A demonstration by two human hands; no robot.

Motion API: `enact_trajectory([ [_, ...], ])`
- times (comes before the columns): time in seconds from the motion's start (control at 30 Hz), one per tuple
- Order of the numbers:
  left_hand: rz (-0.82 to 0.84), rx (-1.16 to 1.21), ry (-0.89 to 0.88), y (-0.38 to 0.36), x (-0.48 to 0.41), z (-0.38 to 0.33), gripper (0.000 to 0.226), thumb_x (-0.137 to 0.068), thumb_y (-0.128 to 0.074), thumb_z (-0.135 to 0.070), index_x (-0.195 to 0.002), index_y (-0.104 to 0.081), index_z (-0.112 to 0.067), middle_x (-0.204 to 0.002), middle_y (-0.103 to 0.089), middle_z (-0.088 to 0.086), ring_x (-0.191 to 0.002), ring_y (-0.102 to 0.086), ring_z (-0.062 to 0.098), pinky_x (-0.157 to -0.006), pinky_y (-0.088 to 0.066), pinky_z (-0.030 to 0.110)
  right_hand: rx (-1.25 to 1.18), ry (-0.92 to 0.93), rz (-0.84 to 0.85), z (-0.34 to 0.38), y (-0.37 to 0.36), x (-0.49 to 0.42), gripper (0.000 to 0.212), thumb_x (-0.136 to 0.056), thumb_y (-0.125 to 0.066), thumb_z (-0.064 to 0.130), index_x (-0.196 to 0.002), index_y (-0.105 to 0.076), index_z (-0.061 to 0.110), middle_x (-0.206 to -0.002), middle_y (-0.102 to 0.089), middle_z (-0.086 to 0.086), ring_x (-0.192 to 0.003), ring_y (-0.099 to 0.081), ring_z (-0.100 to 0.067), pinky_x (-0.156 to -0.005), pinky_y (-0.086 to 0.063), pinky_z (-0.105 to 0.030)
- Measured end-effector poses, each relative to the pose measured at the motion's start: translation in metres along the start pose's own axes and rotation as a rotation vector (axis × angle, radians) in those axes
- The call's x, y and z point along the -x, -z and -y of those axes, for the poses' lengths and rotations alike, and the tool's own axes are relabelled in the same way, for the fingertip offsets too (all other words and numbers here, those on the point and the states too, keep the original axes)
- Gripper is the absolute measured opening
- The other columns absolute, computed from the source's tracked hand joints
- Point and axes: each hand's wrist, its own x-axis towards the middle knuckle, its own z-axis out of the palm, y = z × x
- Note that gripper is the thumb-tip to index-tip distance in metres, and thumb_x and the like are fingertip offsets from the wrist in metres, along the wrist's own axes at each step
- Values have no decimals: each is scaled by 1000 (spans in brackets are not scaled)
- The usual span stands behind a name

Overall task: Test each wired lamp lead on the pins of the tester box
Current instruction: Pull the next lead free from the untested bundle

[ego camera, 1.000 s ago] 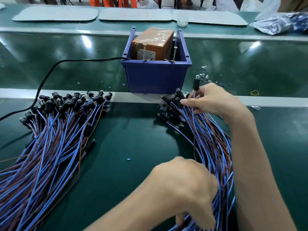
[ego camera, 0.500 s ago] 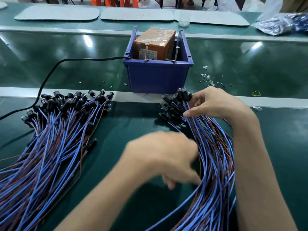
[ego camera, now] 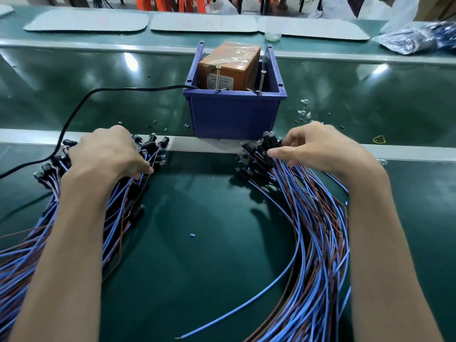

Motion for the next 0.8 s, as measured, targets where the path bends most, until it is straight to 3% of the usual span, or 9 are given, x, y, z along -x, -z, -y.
enact_trajectory([
  [0.13,-41,39,41,5,-1,5,33,-52,-90,-45,-58,-72,-18,-54,-68,1,-77,-65,24,-70,-49,31,-16,-2,-14,1,1,2,32,-80,-66,54,-83,-68,22,-64,-68,11,-78,-59,2,-60,-37,-15],
  [0.23,22,-6,39,6,-2,5,37,-50,-90,-48,-54,-73,-16,-53,-68,1,-76,-65,24,-72,-51,32,-42,1,-22,1,1,2,32,-81,-66,54,-83,-68,22,-63,-68,11,-78,-62,1,-62,-39,-15],
  [0.53,19,0,-55,5,6,1,15,-64,-83,-29,-57,-73,-21,-45,-64,-5,-76,-63,22,-67,-47,29,-79,34,-57,4,3,1,30,-83,-66,53,-79,-68,23,-67,-71,10,-75,-68,-4,-75,-49,-23],
  [0.6,-36,73,-105,7,8,-2,17,-68,-81,-30,-57,-70,-23,-42,-61,-7,-70,-61,15,-60,-42,26,-123,66,-123,7,3,1,27,-83,-66,49,-76,-68,23,-64,-70,10,-72,-67,-3,-74,-50,-23],
  [0.7,-122,198,-215,13,14,-9,21,-72,-79,-32,-57,-68,-23,-40,-59,-9,-56,-57,4,-52,-34,22,-242,137,-202,14,2,2,25,-85,-66,45,-72,-68,23,-60,-68,14,-59,-62,4,-63,-47,-14],
  [0.8,-126,414,-399,18,25,-19,17,-73,-78,-30,-60,-70,-25,-41,-60,-5,-34,-45,-2,-42,-31,16,-370,199,-121,29,-4,5,28,-88,-63,44,-77,-71,20,-63,-69,11,-55,-61,4,-57,-42,-10],
])
